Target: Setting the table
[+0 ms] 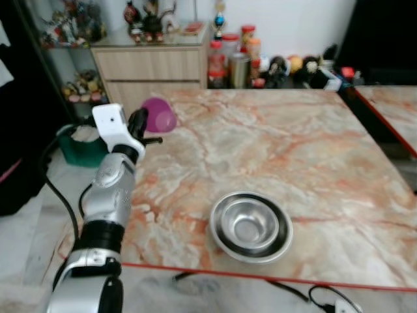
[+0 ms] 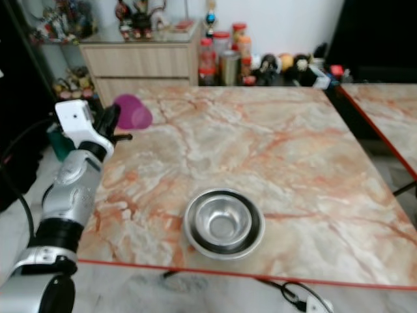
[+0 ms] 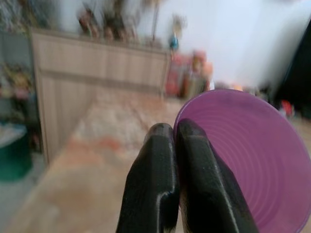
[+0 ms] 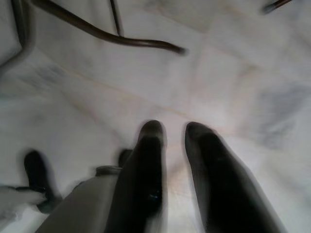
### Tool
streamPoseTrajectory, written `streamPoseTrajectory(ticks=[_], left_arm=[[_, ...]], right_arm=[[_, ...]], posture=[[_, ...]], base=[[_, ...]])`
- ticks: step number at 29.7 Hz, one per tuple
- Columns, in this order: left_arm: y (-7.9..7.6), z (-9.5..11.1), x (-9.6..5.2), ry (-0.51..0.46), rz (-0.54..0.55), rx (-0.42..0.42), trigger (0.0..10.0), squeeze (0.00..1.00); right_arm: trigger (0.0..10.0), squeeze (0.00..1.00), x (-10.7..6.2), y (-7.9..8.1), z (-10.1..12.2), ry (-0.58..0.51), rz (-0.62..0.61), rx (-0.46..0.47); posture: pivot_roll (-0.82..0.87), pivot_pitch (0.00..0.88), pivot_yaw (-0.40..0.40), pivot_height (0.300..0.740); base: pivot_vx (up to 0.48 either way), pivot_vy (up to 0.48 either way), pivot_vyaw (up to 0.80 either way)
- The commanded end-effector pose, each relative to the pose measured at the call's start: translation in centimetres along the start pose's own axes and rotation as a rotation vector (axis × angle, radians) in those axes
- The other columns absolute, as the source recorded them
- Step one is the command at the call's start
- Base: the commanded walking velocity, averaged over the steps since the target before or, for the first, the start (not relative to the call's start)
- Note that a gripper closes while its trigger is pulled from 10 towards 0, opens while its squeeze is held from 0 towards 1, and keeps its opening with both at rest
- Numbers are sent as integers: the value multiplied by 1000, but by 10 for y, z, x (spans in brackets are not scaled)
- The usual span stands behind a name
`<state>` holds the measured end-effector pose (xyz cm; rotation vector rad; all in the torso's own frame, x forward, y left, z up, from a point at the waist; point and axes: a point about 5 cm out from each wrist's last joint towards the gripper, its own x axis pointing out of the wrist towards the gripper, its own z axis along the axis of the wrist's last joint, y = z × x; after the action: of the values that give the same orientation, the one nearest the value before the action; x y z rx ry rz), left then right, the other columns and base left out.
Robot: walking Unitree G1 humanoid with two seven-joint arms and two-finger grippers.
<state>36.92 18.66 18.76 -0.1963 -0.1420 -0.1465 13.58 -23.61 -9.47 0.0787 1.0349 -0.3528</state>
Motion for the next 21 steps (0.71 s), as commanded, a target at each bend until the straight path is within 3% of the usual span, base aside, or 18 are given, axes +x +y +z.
streamPoseTrajectory(ticks=[1, 4, 8, 10, 21], left_arm=[[-18, -6, 3, 86, -112, 14, 10000, 0], [-25, -13, 1, 167, -189, 100, 10000, 0], [-33, -9, 3, 182, -205, 75, 10000, 0], [-35, -13, 6, 235, -180, 56, 10000, 0], [-58, -25, 20, 407, -169, 113, 10000, 0]], right_arm=[[10000, 0, -1, -9, -2, 5, -22, -2], [10000, 0, 0, -9, -1, 7, -20, -4], [10000, 0, 0, -9, -1, 7, -21, -3], [10000, 0, 0, -9, -1, 9, -21, -4], [10000, 0, 0, -10, -1, 13, -22, -17]], posture=[[54, 0, 10, 732], [60, 0, 10, 732], [63, 0, 6, 732], [63, 0, 6, 732], [59, 0, 8, 732]], base=[[0, 0, 0], [0, 0, 0], [0, 0, 0], [0, 0, 0], [0, 0, 0]])
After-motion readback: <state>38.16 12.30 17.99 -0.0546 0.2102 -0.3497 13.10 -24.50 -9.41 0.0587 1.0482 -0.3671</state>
